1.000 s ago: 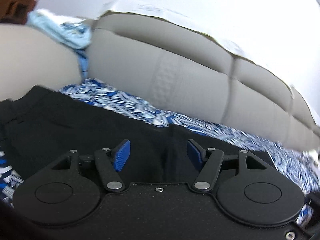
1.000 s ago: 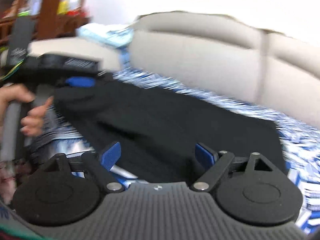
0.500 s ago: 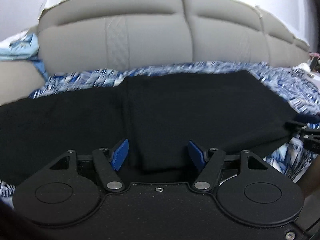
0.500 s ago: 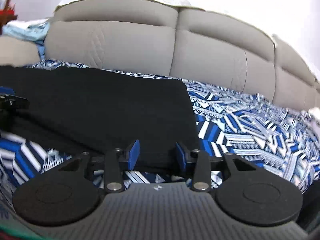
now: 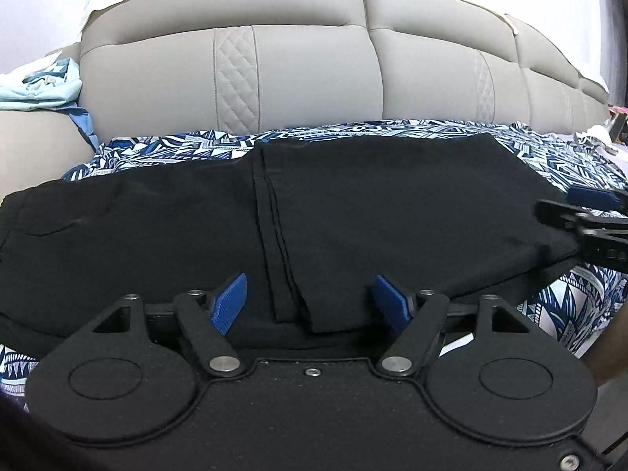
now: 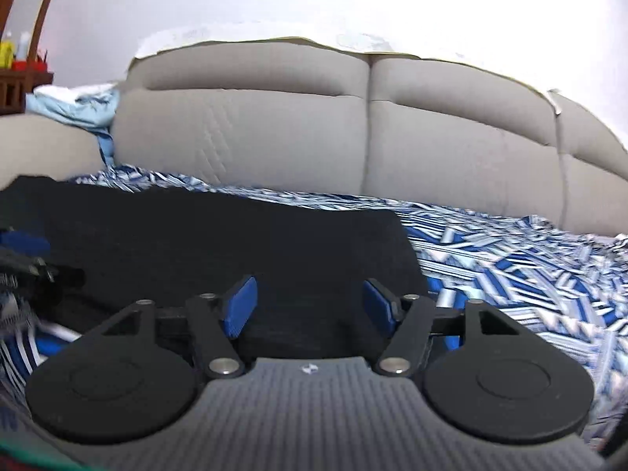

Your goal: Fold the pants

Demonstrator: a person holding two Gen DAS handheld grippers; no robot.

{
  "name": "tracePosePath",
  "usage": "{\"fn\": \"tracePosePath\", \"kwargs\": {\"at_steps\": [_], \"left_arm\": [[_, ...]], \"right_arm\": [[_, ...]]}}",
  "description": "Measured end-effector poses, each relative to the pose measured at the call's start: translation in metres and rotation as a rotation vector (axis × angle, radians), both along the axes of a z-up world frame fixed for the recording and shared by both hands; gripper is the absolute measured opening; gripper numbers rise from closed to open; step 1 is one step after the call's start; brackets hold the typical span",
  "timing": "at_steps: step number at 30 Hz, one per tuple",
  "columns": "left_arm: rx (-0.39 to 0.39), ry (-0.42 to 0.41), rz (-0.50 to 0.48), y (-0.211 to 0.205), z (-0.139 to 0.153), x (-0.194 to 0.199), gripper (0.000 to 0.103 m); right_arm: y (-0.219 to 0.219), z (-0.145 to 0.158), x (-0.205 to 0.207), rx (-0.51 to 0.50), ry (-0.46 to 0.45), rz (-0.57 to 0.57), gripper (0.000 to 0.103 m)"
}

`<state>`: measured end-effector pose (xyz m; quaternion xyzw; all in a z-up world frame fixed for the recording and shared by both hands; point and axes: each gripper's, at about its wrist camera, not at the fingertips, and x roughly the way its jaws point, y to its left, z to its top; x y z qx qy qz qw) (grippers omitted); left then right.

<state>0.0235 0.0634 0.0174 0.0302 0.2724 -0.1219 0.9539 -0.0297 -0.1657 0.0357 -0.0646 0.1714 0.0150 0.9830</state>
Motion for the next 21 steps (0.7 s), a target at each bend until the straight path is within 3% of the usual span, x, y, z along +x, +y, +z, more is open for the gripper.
{"fn": "tracePosePath", "kwargs": {"at_steps": [6,8,12,17,21], "left_arm": [[-0.016,-0.004,0.002,0.003,-0.001,-0.001,0.072],[-0.015,-0.006,0.002,0.003,-0.002,-0.001,0.073],[-0.006,-0.007,-0.007,0.003,-0.003,-0.002,0.076],[-0.012,-0.004,-0.004,0.005,-0.003,-0.002,0.076],[-0.011,0.003,0.002,0.007,-0.001,-0.001,0.076]], "right_arm": [[0.025,-0.030,0.013,-0.029,0.025,0.046,0.091],[0.025,-0.039,0.009,-0.026,-0.026,0.013,0.103],[0.007,-0.042,0.013,0.051,-0.025,-0.074,0.103],[-0.012,-0.013,0.026,0.030,-0.007,-0.110,0.103],[-0.026,0.017,0.072,0.059,0.032,-0.062,0.103]]}}
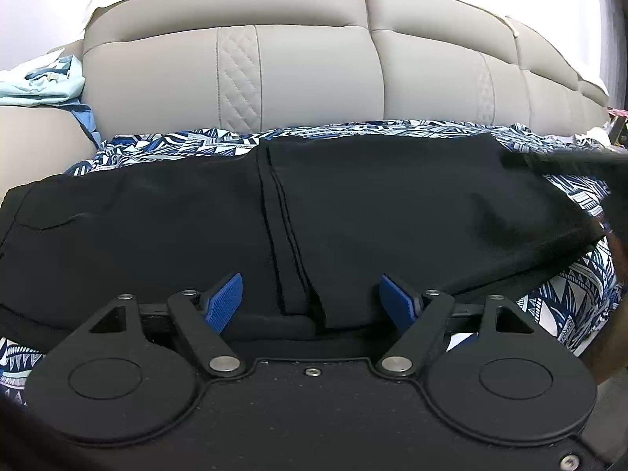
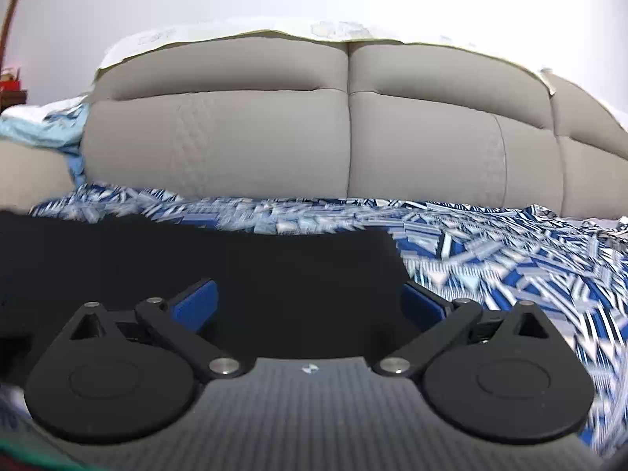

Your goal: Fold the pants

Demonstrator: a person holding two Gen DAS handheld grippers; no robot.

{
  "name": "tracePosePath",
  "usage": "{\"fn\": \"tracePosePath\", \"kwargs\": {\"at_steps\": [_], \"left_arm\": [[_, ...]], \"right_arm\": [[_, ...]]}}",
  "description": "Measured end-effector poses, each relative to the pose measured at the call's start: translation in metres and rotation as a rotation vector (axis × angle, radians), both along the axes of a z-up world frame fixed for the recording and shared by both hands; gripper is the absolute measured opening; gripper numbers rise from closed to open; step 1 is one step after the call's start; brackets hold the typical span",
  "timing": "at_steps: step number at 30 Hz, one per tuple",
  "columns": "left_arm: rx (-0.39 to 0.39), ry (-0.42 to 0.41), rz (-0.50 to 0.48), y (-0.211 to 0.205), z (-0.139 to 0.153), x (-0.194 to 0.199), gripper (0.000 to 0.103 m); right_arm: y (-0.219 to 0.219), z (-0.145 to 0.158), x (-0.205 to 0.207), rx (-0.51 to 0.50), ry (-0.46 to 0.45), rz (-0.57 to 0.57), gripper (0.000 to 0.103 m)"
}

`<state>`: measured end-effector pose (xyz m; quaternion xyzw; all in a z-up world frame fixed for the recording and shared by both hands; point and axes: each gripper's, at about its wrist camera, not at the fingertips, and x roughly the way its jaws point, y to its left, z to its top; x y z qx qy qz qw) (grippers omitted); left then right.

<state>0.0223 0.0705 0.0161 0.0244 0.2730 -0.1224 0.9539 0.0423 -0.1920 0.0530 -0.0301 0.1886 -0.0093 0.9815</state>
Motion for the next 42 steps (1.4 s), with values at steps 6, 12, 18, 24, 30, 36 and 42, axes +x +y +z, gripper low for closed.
{"fn": "tracePosePath", "kwargs": {"at_steps": [6,12,18,24,30,36,42], "left_arm": [[-0.022,0.005,0.026,0.005,0.000,0.001,0.077],[-0.037,0.005,0.039,0.009,0.000,0.000,0.078],[-0.029,0.002,0.046,0.006,0.000,0.001,0.082],[-0.035,0.000,0.060,0.005,-0.002,0.001,0.084],[-0.087,-0.015,0.124,0.013,0.004,0.002,0.084],[-0.184,-0.083,0.293,0.048,0.019,0.001,0.089],[-0.286,-0.081,0.522,0.100,0.017,-0.003,0.091]], "right_arm": [[-0.009,0.009,0.087,0.015,0.125,0.002,0.103],[-0.013,-0.015,0.117,0.050,0.196,-0.042,0.103],[-0.012,-0.018,0.112,0.037,0.174,-0.032,0.103],[-0.010,-0.018,0.112,0.033,0.171,-0.034,0.103],[-0.006,-0.015,0.110,0.007,0.177,-0.040,0.103],[0.027,-0.005,0.062,0.035,0.083,0.077,0.103],[0.094,-0.004,0.026,0.045,0.036,0.254,0.103]]}}
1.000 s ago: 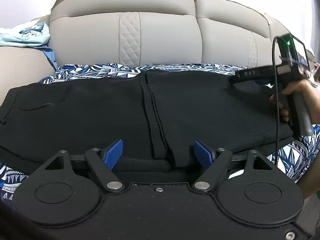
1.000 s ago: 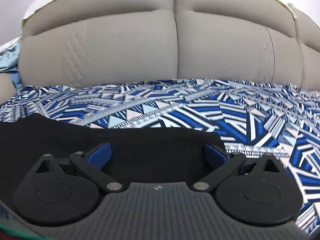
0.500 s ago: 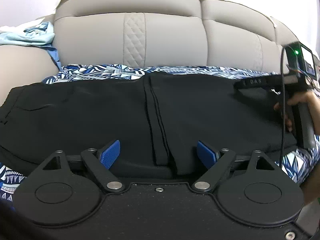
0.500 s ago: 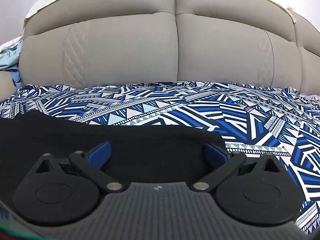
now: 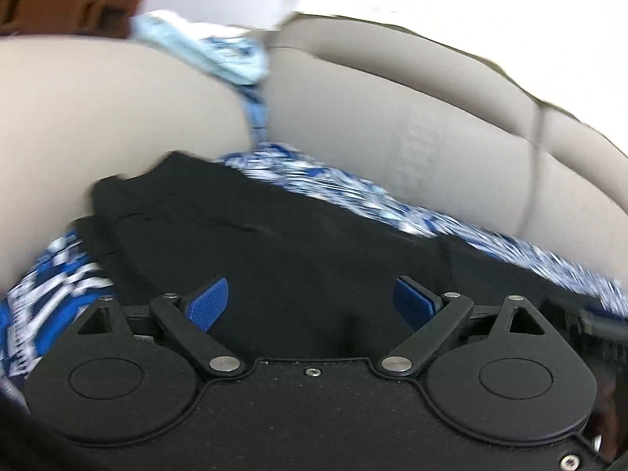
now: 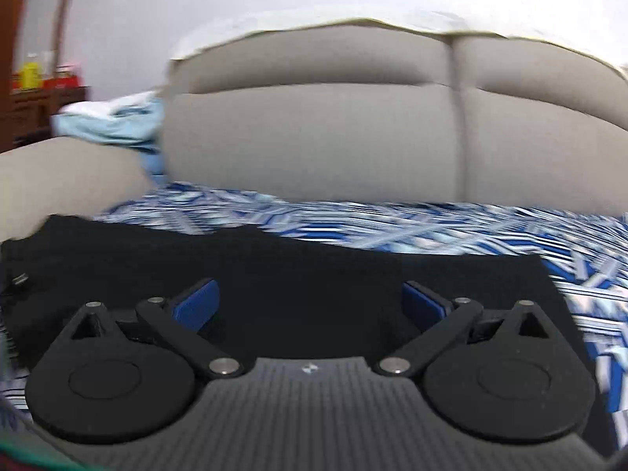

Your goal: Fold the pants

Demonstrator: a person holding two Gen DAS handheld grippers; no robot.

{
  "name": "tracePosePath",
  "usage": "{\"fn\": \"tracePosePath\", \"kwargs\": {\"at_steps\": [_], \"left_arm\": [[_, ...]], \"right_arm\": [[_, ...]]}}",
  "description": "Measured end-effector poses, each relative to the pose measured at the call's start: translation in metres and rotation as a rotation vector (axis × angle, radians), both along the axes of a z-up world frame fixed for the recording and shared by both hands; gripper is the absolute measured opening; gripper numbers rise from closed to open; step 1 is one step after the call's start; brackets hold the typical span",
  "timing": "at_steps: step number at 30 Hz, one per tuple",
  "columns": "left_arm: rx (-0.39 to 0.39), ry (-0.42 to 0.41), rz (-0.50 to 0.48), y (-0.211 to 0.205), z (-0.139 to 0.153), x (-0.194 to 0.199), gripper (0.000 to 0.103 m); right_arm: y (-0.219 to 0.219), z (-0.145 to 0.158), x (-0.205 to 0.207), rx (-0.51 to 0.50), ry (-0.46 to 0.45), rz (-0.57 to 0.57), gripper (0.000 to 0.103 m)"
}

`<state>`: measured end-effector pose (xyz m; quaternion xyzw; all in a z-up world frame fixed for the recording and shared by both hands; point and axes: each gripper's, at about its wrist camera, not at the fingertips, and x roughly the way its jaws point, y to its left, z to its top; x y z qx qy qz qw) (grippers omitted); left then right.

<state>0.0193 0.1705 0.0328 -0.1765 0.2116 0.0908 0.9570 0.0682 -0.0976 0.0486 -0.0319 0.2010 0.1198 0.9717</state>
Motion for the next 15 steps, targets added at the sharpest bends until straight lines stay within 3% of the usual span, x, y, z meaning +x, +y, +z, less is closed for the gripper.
{"fn": "tracePosePath", "kwargs": {"at_steps": [6,8,11,15], "left_arm": [[-0.026,0.006,0.129,0.036,-0.008,-0.011,0.094],[-0.026,0.006,0.155,0.044,-0.011,-0.013,0.096],[-0.040,-0.008,0.189,0.053,-0.017,-0.013,0.101],[-0.113,-0.027,0.219,0.069,-0.024,-0.010,0.102]], "right_arm": [[0.048,-0.020,-0.002,-0.110,0.040,0.078,0.103],[0.052,-0.029,0.001,-0.107,0.069,0.067,0.103],[0.049,-0.034,-0.003,-0.074,0.045,0.060,0.103],[0.048,-0.035,0.000,-0.076,0.045,0.064,0.103]]}}
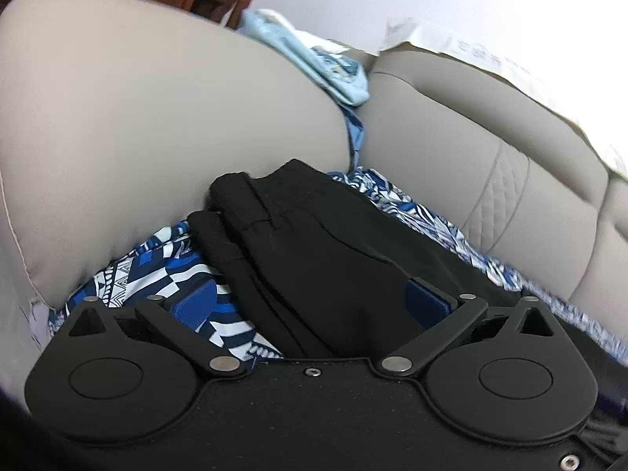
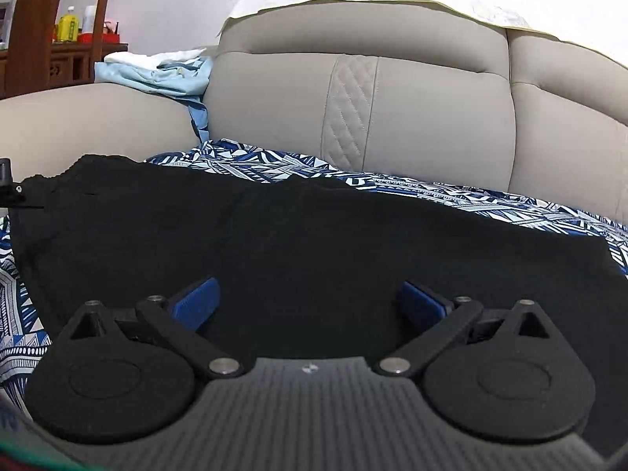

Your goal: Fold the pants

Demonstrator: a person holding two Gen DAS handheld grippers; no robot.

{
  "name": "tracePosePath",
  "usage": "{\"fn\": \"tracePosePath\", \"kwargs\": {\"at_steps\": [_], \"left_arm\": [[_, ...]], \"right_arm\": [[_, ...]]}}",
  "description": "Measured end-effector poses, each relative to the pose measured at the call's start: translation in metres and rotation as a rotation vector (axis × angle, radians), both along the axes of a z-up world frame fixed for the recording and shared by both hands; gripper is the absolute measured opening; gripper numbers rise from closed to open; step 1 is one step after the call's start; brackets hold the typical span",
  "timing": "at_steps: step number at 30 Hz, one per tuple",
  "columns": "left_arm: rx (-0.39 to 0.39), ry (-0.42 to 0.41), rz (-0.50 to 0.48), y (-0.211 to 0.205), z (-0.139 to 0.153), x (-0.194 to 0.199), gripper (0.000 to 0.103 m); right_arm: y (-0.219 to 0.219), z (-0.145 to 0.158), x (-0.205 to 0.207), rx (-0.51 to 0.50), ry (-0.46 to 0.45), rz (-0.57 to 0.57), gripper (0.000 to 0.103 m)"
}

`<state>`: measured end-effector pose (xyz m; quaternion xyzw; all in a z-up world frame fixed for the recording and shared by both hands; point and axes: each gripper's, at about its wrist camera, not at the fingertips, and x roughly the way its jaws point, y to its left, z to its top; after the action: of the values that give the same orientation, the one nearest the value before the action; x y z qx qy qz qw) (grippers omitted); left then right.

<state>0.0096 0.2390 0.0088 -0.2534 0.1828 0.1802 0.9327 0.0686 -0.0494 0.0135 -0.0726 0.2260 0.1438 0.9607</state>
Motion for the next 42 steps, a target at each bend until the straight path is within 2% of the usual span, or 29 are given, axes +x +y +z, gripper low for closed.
{"fn": "tracePosePath", "kwargs": {"at_steps": [4,12,13,14,16,17,21,23,24,25,27,28,29,30,32,33,36,39,42], "left_arm": [[-0.068,0.011,0.010,0.017,-0.003,0.015,0.102],[-0.107,0.030,0.053,0.033,-0.005,0.039,0.101],[-0.110,0.030,0.064,0.034,-0.004,0.041,0.090],[-0.105,0.033,0.079,0.035,-0.003,0.043,0.071],[-0.095,0.061,0.091,0.038,-0.005,0.047,0.058],[-0.102,0.056,0.098,0.040,-0.007,0.047,0.055],[-0.171,-0.001,0.119,0.050,-0.013,0.044,0.059],[-0.194,-0.045,0.118,0.053,-0.017,0.045,0.073],[-0.201,-0.063,0.122,0.054,-0.019,0.046,0.075],[-0.199,-0.075,0.127,0.053,-0.020,0.048,0.079],[-0.170,-0.068,0.142,0.050,-0.020,0.054,0.078],[-0.151,-0.058,0.153,0.047,-0.019,0.057,0.072],[-0.132,-0.036,0.175,0.044,-0.019,0.059,0.042],[-0.122,-0.012,0.197,0.043,-0.018,0.060,0.029],[-0.157,-0.037,0.197,0.046,-0.016,0.056,0.017],[-0.192,-0.052,0.191,0.048,-0.013,0.054,0.016],[-0.183,-0.109,0.155,0.047,0.004,0.043,0.013],[-0.114,-0.156,0.094,0.030,0.028,0.039,0.013],[-0.057,-0.195,0.003,0.000,0.054,0.046,0.013]], "right_arm": [[0.000,-0.001,-0.003,-0.005,-0.009,-0.005,0.103],[0.001,-0.002,-0.004,-0.005,-0.016,-0.006,0.103],[0.001,-0.002,-0.005,-0.006,-0.018,-0.008,0.103],[0.002,-0.002,-0.005,-0.007,-0.019,-0.008,0.103],[0.002,-0.002,-0.006,-0.008,-0.021,-0.009,0.103],[0.002,-0.002,-0.006,-0.008,-0.022,-0.010,0.103],[0.002,-0.002,-0.006,-0.004,-0.019,-0.008,0.103],[0.002,-0.002,-0.005,-0.002,-0.017,-0.007,0.103],[0.002,-0.002,-0.006,-0.003,-0.018,-0.007,0.103],[0.002,-0.002,-0.005,-0.003,-0.018,-0.007,0.103],[0.001,-0.002,-0.006,-0.002,-0.017,-0.007,0.103],[0.001,-0.002,-0.006,-0.002,-0.016,-0.007,0.103],[0.001,-0.001,-0.006,-0.002,-0.016,-0.007,0.103],[0.002,-0.002,-0.006,-0.002,-0.015,-0.007,0.103],[0.002,-0.001,-0.006,-0.001,-0.012,-0.005,0.103],[0.001,0.000,-0.005,-0.001,-0.005,0.000,0.103],[-0.006,0.009,-0.001,-0.021,0.059,0.072,0.103],[-0.028,0.027,-0.003,-0.018,0.097,0.123,0.103],[-0.073,0.049,0.001,0.086,0.097,0.126,0.103]]}}
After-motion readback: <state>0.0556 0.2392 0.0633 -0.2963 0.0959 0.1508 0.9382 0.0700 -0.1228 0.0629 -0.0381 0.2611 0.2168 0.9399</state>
